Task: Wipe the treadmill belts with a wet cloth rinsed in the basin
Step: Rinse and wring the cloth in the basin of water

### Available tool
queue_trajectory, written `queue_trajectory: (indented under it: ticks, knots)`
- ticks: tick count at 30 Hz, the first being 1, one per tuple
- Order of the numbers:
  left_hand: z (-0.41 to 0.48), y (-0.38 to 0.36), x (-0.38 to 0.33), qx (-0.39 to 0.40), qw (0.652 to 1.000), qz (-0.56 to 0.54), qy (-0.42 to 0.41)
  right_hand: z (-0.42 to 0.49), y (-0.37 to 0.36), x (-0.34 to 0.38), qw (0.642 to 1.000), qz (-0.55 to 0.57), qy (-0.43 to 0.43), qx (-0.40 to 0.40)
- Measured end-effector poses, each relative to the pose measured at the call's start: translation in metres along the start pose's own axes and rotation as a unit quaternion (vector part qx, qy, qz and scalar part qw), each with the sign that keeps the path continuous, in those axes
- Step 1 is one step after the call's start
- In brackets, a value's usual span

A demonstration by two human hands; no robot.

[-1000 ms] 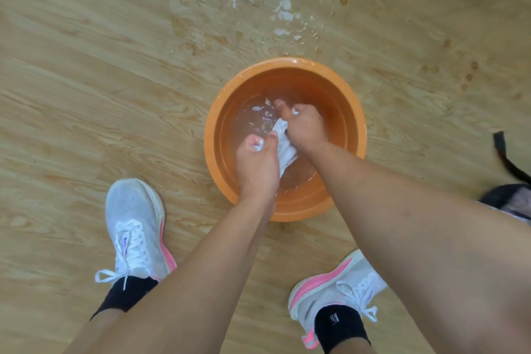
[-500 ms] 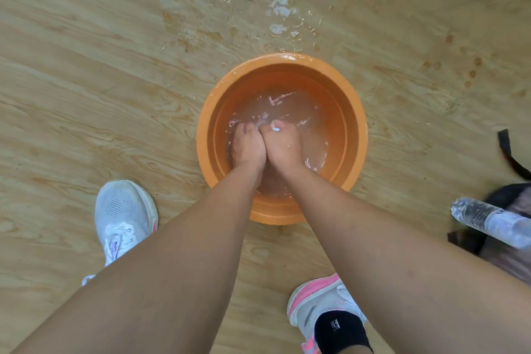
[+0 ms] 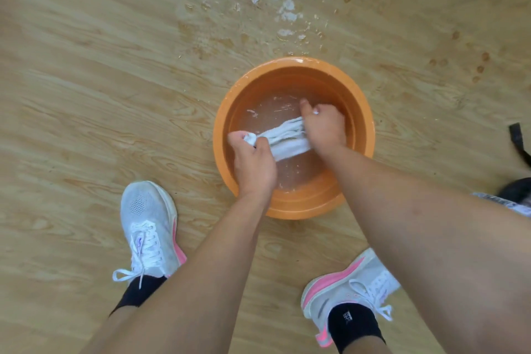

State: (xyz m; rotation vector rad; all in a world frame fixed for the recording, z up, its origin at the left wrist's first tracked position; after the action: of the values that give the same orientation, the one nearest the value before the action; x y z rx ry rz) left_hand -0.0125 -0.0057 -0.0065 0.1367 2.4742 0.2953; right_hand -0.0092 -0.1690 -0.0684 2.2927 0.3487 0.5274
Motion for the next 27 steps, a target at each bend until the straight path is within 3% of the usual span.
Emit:
queue_trajectory:
  ticks: [4,7,10,13,17,20,24,27]
  knots:
    - [0.016,0.002,0.004,0.043,0.997,0.066,-0.006,0.005,0.001,-0.010,0.999,-0.037,0.026,-0.002]
    - [0.038,-0.017,0.022,0.071,0.995,0.046,0.055,-0.004,-0.019,-0.016,0.998,-0.056,0.022,-0.025]
    - [0.093,-0.045,0.068,0.069,0.990,-0.025,0.121,-0.013,-0.043,-0.004,0.998,0.065,0.003,-0.013]
    - [0.065,-0.047,0.040,0.092,0.981,-0.072,0.158,-0.024,-0.061,0.016,0.989,0.143,-0.011,0.030]
    - [0.028,-0.027,0.034,0.067,0.966,-0.146,0.204,-0.026,-0.054,0.026,0.992,0.006,0.089,0.094]
    - [-0.015,-0.022,0.038,0.042,0.951,-0.199,0.231,-0.025,-0.045,0.023,0.983,-0.073,0.115,0.119]
    - [-0.043,-0.015,0.017,-0.054,0.988,-0.128,0.067,-0.024,-0.019,0.019,0.991,-0.050,0.071,0.107]
    - [-0.036,0.000,0.011,-0.111,0.991,-0.066,-0.031,-0.007,0.010,0.011,0.982,-0.142,0.094,0.078]
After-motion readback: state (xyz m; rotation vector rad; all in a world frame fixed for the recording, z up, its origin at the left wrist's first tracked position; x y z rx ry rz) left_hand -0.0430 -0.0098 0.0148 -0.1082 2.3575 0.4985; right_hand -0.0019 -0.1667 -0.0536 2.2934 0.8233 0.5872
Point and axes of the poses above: each hand's wrist, its own z-axis towards the middle knuckle, its own y-axis out of the back of the hand, x = y × z, the point moved 2 cm from there along z, towards the middle knuckle, and after that the axes turned 13 degrees about -z, right-handed, at the moved point
